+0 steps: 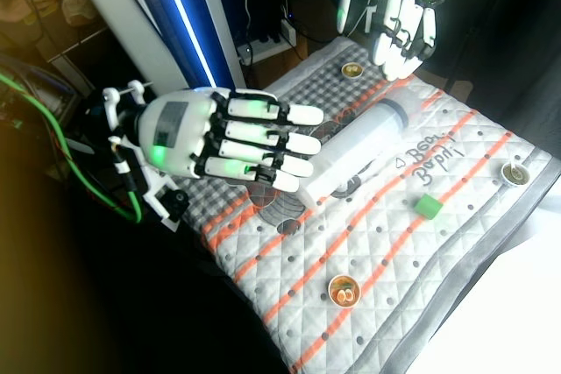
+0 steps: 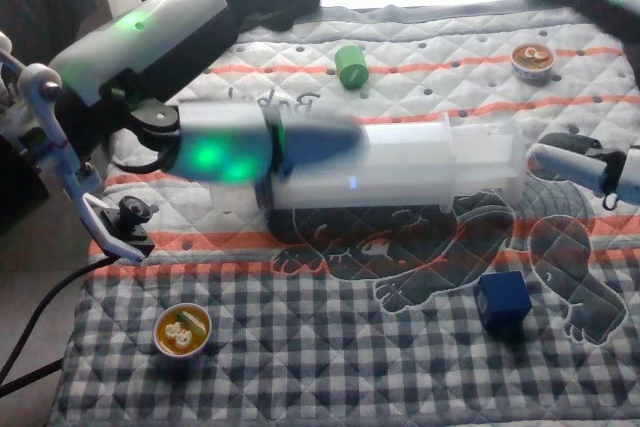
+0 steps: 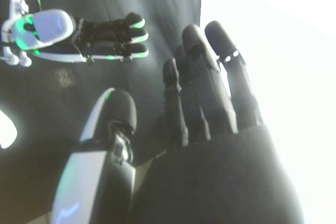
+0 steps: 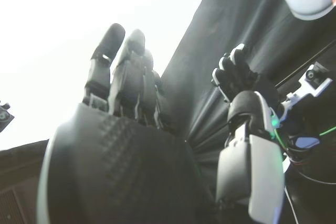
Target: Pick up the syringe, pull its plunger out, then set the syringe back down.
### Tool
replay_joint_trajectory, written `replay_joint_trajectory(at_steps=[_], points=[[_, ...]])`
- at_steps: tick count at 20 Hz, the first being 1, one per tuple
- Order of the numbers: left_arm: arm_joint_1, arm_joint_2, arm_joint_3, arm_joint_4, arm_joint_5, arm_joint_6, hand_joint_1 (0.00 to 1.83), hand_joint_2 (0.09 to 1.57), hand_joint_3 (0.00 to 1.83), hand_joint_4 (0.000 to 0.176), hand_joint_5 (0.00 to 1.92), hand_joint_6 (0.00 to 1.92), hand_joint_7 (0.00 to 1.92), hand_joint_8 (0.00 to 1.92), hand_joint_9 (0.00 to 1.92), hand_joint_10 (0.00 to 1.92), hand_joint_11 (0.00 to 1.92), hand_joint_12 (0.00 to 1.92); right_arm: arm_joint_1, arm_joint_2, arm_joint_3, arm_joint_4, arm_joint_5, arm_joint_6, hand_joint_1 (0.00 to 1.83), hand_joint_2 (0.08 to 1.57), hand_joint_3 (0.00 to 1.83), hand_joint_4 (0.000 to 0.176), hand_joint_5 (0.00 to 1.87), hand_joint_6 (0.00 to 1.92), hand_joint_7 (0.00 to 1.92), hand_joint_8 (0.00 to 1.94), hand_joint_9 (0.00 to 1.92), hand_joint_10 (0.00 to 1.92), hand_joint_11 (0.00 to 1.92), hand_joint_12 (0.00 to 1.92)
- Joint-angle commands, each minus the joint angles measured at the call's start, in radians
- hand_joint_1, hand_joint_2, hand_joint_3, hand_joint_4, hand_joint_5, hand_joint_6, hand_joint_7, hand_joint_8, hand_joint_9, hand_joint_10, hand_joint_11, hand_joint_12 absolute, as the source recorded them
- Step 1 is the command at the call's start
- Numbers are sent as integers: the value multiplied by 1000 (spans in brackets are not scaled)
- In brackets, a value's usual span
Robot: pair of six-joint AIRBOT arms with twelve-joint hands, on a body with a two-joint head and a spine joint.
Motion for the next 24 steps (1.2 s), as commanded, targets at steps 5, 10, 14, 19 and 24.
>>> replay_joint_trajectory(at_steps=[5,10,14,19,24], points=[[-12,-8,10,25,120,-6,747,827,19,12,210,22,162,22,122,68,0,1143,3,0,-2,-10,130,4,954,929,13,0,432,22,432,1,337,107,0,1038],[-107,-105,100,41,-88,2,826,775,0,0,390,38,315,32,306,136,0,1346,0,-2,-8,-13,142,4,986,910,0,0,467,24,480,16,402,110,0,1176],[-170,-188,165,41,-254,114,839,728,0,0,340,6,262,5,184,74,0,895,3,-5,-8,-22,142,4,1014,899,0,0,479,23,492,13,415,108,0,1189],[-192,-282,269,41,-383,117,837,732,1,0,285,0,206,1,156,37,0,870,10,-6,-7,-34,142,4,1032,894,0,0,473,15,512,13,447,117,0,1232],[-183,-378,401,-24,-482,118,800,763,9,0,260,1,200,0,158,19,0,970,15,-6,-6,-39,142,4,1036,913,7,0,504,26,554,24,489,145,10,1268]])
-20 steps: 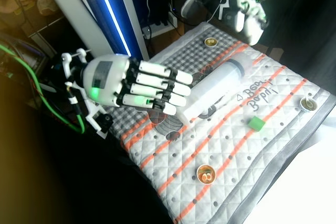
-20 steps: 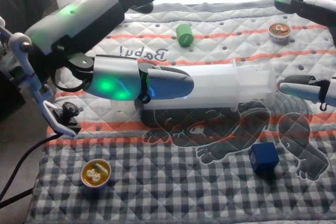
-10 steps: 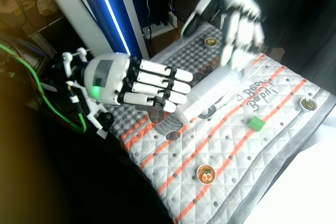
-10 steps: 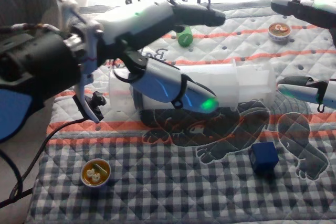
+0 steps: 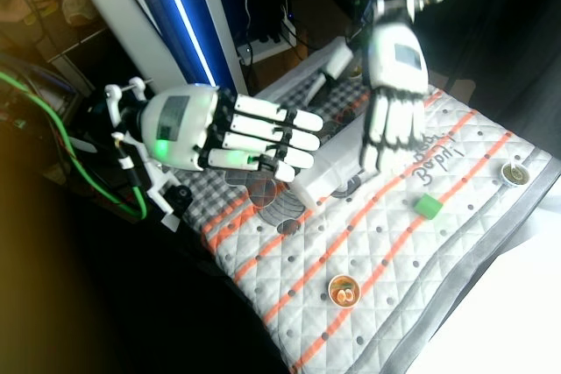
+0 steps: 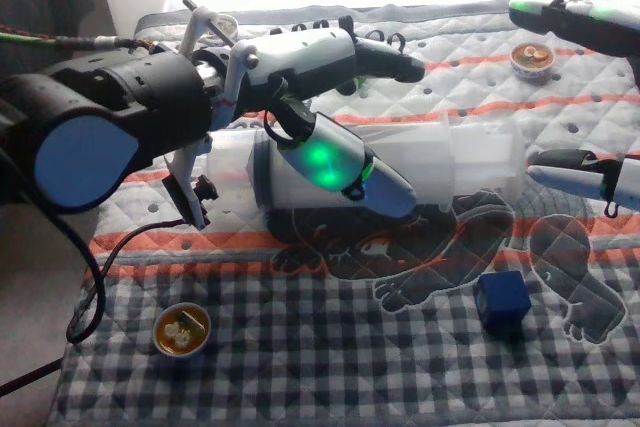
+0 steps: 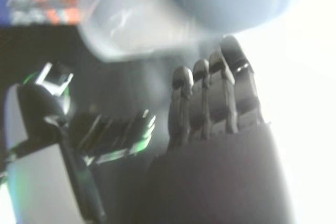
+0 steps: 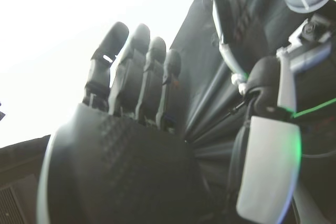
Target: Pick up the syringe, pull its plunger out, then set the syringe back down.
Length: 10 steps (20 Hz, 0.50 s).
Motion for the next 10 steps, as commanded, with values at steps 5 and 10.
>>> replay_joint_trajectory(at_steps=[5,10], points=[[17,-71,94,-27,-2,-2,1002,832,11,0,297,4,283,10,247,37,0,1128,21,0,2,-18,127,2,1022,959,22,0,522,31,568,25,499,157,7,1223],[40,-82,99,-9,-44,-2,859,862,3,0,407,6,445,21,387,157,0,1580,21,0,2,-18,130,2,1061,1013,0,0,606,34,636,26,449,419,42,1266]])
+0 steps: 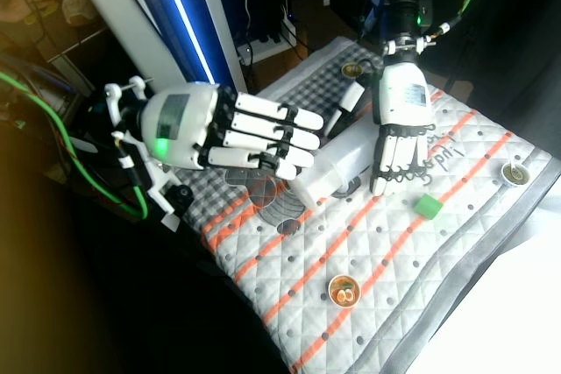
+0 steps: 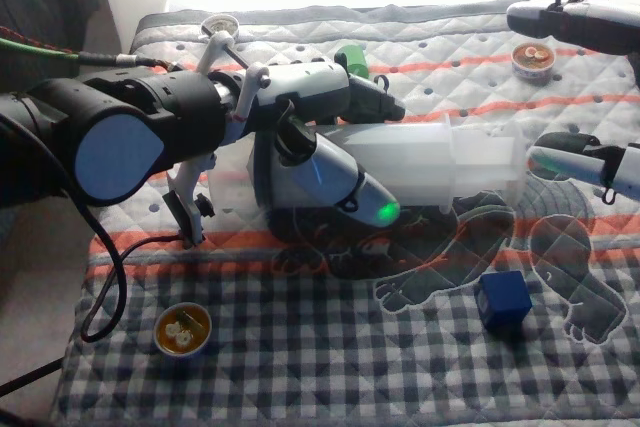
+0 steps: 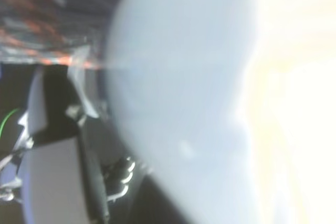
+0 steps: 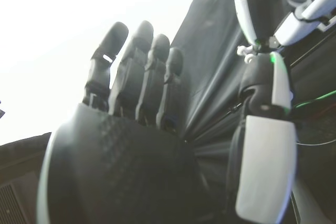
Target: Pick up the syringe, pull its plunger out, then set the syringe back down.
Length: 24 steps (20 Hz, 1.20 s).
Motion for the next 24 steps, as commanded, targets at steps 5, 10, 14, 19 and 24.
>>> replay_joint_trajectory(at_steps=[5,10,14,19,24], points=[[17,-26,43,-79,68,-5,1191,1215,1,0,953,1082,596,1391,222,1369,36,1821,14,1,2,-13,126,2,1178,1047,3,0,641,28,655,19,380,600,17,1325],[5,25,35,-203,188,-5,1224,1176,1,0,1005,1003,710,1347,533,1147,54,1639,16,1,2,-11,129,2,1195,1013,0,0,540,2,566,1,305,571,1,1267],[-9,135,-91,-180,330,-4,1214,1188,2,0,961,1096,703,1341,522,1148,119,1765,20,-21,0,-2,163,2,1006,891,0,0,167,0,142,0,140,58,0,703],[1,230,-213,-105,442,-20,1198,1222,2,0,916,1195,626,1396,373,1277,83,1918,31,-65,47,-6,174,130,850,804,0,0,97,0,39,1,56,2,0,666],[13,271,-272,-7,514,-114,1197,1219,1,0,913,1180,645,1426,370,1418,29,1921,40,-76,57,-6,177,149,948,862,6,0,123,2,141,16,160,25,0,911]])
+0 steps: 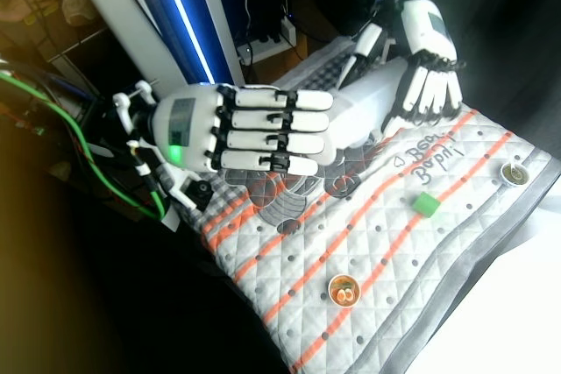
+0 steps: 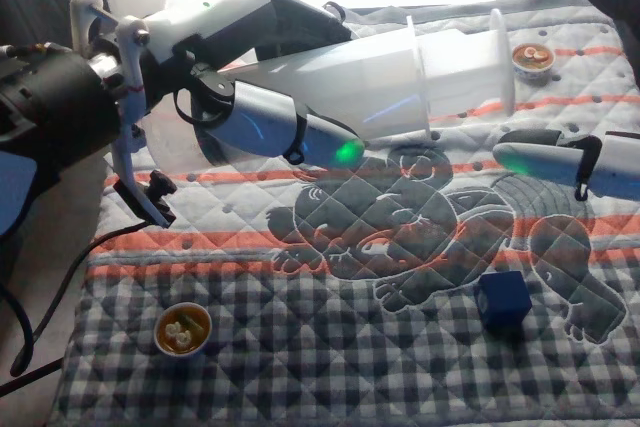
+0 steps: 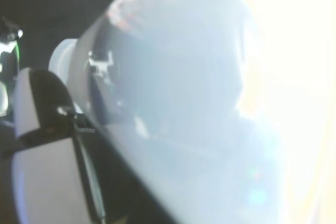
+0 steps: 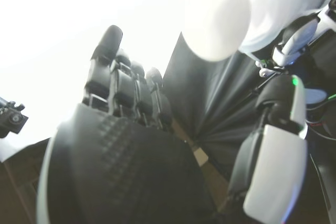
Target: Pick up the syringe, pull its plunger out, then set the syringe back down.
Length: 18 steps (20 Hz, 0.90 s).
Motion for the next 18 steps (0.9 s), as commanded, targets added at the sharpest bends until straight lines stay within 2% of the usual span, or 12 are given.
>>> replay_joint_trajectory(at_steps=[1,2,4,7,10,11,12,13,14,15,17,18], points=[[-12,5,-7,30,159,-16,1202,1213,0,0,923,1176,656,1395,382,1356,5,1921,13,-4,4,-21,120,8,976,850,0,0,159,13,211,28,230,44,0,1013],[-15,5,-11,38,163,-16,1197,1220,2,0,912,1201,642,1396,365,1309,0,1921,14,-9,4,-26,119,8,1015,856,1,0,235,18,305,20,311,46,0,1108],[-20,3,-14,48,163,-16,1201,1208,0,0,929,1167,676,1375,472,1343,177,1921,33,-24,9,-47,105,8,992,852,0,0,340,23,408,16,412,55,0,1236],[-20,0,-14,48,169,-17,1195,1216,0,0,921,1154,655,1428,386,1443,74,1921,64,-43,19,-82,73,8,1113,769,0,0,395,18,427,3,419,39,0,1261],[-21,-4,-14,48,172,-17,1194,1226,2,0,910,1192,619,1421,296,1333,0,1921,66,-46,19,-89,69,8,1095,912,34,0,552,70,527,37,499,84,0,1422],[-21,-4,-14,48,172,-17,1189,1235,1,0,899,1214,597,1432,278,1284,0,1921,66,-46,19,-89,69,8,1116,997,2,0,657,117,661,90,561,294,99,1415],[-21,-4,-14,48,172,-18,1191,1233,0,0,901,1227,607,1395,273,1188,0,1921,66,-46,19,-89,69,8,1111,1035,1,0,715,215,722,194,529,601,172,1384],[-19,-4,-13,47,173,-19,1184,1243,2,0,882,1266,586,1406,256,1144,0,1870,66,-46,19,-89,69,8,1115,1161,5,0,787,1032,655,667,492,979,258,1468],[-18,-3,-13,46,174,-19,1190,1238,0,0,901,1215,589,1427,269,1186,0,1852,66,-46,20,-89,69,8,1142,1209,2,0,789,1276,750,1174,604,1167,450,1500],[-17,-2,-13,43,177,-19,1200,1223,0,0,940,1113,600,1460,289,1322,0,1907,66,-46,20,-89,69,8,1152,1221,1,14,796,1348,755,1277,636,1251,517,1548],[-13,1,-14,36,183,-19,1207,1211,0,0,956,1094,628,1434,335,1390,0,1920,66,-45,21,-88,69,8,1160,1221,0,27,804,1316,764,1352,655,1388,586,1592],[-12,4,-14,33,185,-19,1205,1212,1,0,938,1148,642,1392,332,1367,0,1921,66,-44,22,-88,69,8,1289,1219,1,0,763,1397,760,1332,715,1416,591,1609]])
